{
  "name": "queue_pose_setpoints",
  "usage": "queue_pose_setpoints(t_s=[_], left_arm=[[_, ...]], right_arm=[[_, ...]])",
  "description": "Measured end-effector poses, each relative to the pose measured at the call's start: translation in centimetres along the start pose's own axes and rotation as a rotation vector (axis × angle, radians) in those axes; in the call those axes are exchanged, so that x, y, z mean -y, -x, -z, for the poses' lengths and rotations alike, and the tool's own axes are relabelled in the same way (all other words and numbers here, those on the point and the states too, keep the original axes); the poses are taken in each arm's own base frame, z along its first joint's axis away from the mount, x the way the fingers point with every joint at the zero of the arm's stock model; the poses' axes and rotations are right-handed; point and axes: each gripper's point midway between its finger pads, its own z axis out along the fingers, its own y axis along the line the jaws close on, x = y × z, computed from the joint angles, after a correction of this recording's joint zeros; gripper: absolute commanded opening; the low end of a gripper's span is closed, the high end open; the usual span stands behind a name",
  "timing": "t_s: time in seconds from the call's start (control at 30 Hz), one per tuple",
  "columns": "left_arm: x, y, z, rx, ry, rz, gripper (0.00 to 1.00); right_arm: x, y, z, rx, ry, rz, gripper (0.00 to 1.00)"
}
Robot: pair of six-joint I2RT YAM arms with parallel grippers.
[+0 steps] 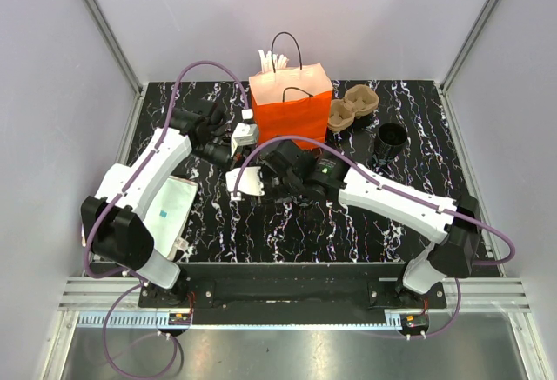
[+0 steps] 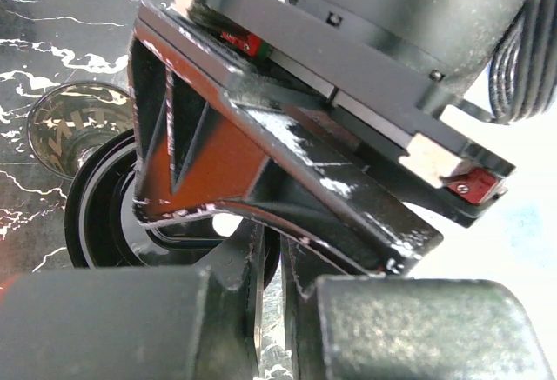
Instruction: Pack the takeout coffee
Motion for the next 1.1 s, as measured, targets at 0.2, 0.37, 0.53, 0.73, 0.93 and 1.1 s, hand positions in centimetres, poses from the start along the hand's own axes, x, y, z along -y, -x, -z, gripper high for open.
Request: queue_pose_setpoints(t_s=[0.2,0.37,0.53,0.73,0.93,1.1], left_arm=[[-0.3,0.2,0.1,0.007,0.007,-0.029,0.16],[-0.6,0.1,0.2,0.004,0.016,-0.046,0.54],[-0.9,0.4,1.2,0.014,0.043,-0.029,0.8],[-2.7,3.9,5.5,0.063,0.19,-0.115,0.99],[-3.1,4.0,6.0,0.061,0.208,-0.17,0.99],[-3.5,3.4,5.7,0.057,0.193,-0.221,0.99]], right_arm=[[-0.4,-0.1,-0.1,-0.015,0.002,0.005,0.27],[-0.5,-0.4,-0.2,-0.025,-0.001,0.001,0.21],[-0.5,-0.7,-0.5,-0.028,-0.009,-0.007,0.18],[-0.6,-0.2,0.5,0.005,-0.013,-0.046,0.19],[-0.7,1.4,2.5,0.098,0.035,-0.14,0.2],[0.9,2.8,4.6,0.213,0.077,-0.267,0.21]])
